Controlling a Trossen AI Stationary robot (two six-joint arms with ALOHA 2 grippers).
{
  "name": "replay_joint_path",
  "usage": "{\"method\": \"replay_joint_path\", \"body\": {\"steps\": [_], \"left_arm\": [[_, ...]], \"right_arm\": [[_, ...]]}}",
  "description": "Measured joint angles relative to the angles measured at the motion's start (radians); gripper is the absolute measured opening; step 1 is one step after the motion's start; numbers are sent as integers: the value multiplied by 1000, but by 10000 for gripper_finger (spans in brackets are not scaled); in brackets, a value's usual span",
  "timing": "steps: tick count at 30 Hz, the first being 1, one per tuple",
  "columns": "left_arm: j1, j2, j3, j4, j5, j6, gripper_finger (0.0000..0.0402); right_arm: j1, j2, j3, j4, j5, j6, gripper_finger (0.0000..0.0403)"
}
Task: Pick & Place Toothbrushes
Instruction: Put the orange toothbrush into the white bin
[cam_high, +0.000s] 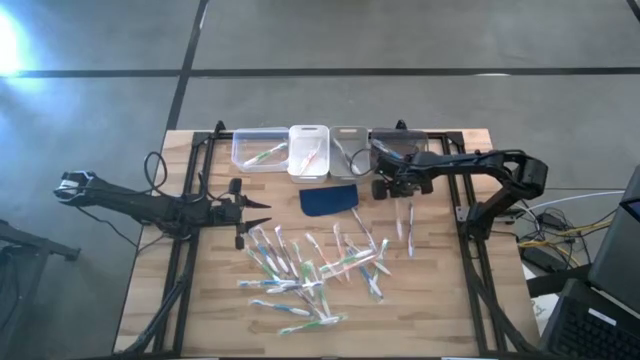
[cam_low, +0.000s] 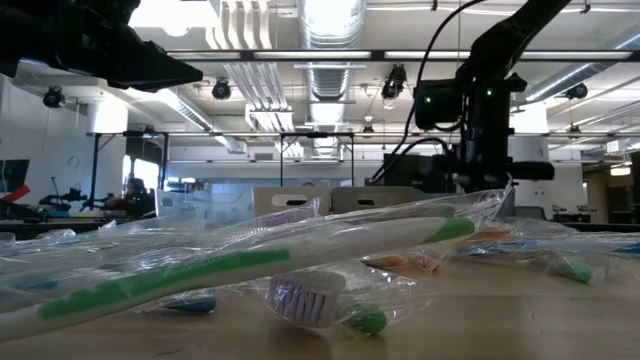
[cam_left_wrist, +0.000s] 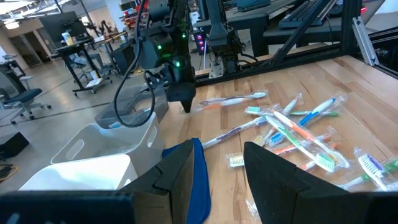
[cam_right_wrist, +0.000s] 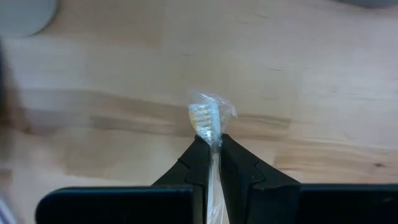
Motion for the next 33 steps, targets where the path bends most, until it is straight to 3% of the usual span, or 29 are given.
{"method": "replay_joint_path", "body": {"steps": [11, 19, 23, 27, 33], "left_arm": [[0, 0, 0, 0, 0, 0, 147], [0, 0, 0, 0, 0, 0, 147], [0, 0, 0, 0, 0, 0, 147], [0, 0, 0, 0, 0, 0, 147], [0, 0, 0, -1, 0, 0, 147]], "right_arm": [[93, -119, 18, -7, 44, -28, 18], [232, -254, 18, 18, 193, -19, 18], [314, -295, 18, 58, 319, -27, 18], [398, -301, 18, 132, 444, -71, 18], [504, -293, 17, 320, 535, -191, 18]]}}
